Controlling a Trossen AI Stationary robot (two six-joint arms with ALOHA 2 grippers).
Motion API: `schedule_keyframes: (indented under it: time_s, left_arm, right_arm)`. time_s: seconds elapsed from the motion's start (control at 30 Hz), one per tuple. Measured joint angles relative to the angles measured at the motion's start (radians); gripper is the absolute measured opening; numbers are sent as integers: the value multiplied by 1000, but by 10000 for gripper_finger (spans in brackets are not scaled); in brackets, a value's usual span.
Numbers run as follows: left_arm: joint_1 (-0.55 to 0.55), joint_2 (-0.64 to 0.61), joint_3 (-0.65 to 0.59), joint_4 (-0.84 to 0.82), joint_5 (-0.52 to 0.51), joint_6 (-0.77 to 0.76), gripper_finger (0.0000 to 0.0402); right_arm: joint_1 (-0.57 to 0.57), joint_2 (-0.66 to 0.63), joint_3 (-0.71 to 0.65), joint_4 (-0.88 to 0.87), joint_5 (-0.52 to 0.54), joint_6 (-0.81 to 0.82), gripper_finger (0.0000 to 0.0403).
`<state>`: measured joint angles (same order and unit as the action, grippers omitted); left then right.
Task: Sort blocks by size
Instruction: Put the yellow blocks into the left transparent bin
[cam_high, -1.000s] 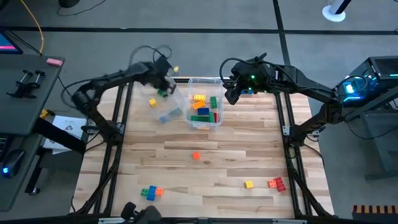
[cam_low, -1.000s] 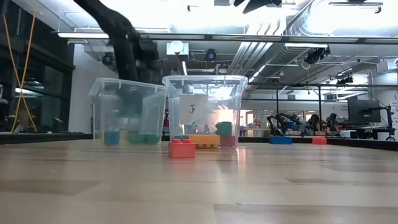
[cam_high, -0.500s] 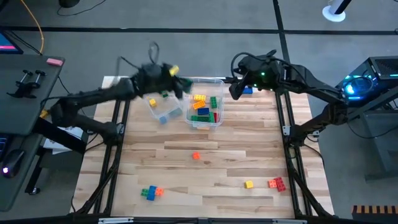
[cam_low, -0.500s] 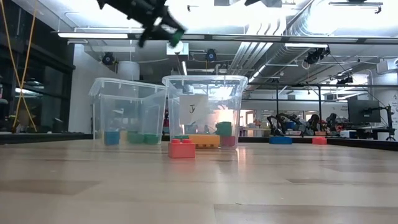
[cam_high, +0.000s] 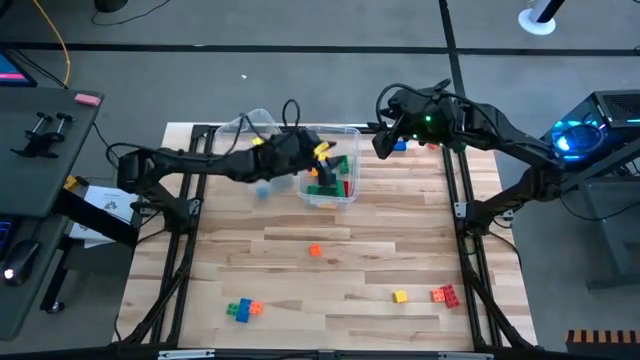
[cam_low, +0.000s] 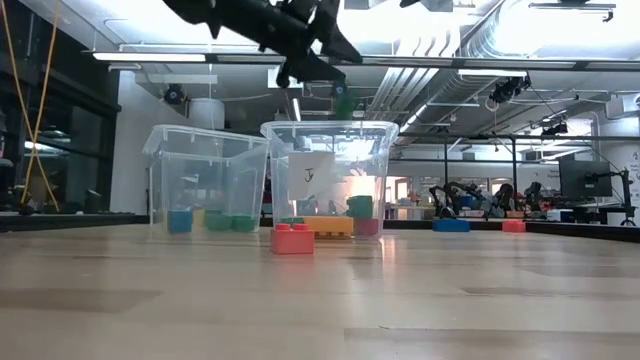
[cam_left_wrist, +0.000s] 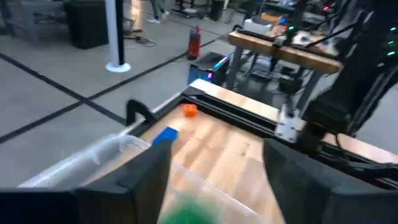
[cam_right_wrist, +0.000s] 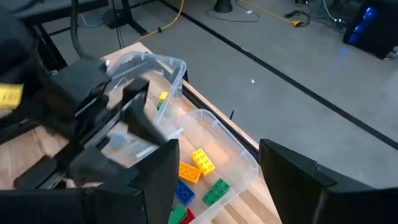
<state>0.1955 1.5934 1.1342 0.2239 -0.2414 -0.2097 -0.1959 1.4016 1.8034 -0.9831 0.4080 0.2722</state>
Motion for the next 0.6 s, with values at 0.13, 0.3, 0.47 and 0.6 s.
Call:
schedule_keyframes:
  time_s: [0.13,0.3,0.47,0.6]
  left_arm:
    - [31,-16,105,-214,53,2,288]
    - [33,-86,198,-500,292,-21,302]
    - [-32,-216,97,-560,325,2,304]
    - [-79,-361,-76,-450,262,-69,304]
  right_arm:
    - [4,-8,0,-4,-22,9,218]
    - [27,-12,0,-37,-55,29,218]
    - [90,6,0,-176,-136,98,218]
    - [203,5,-77,-307,-139,262,218]
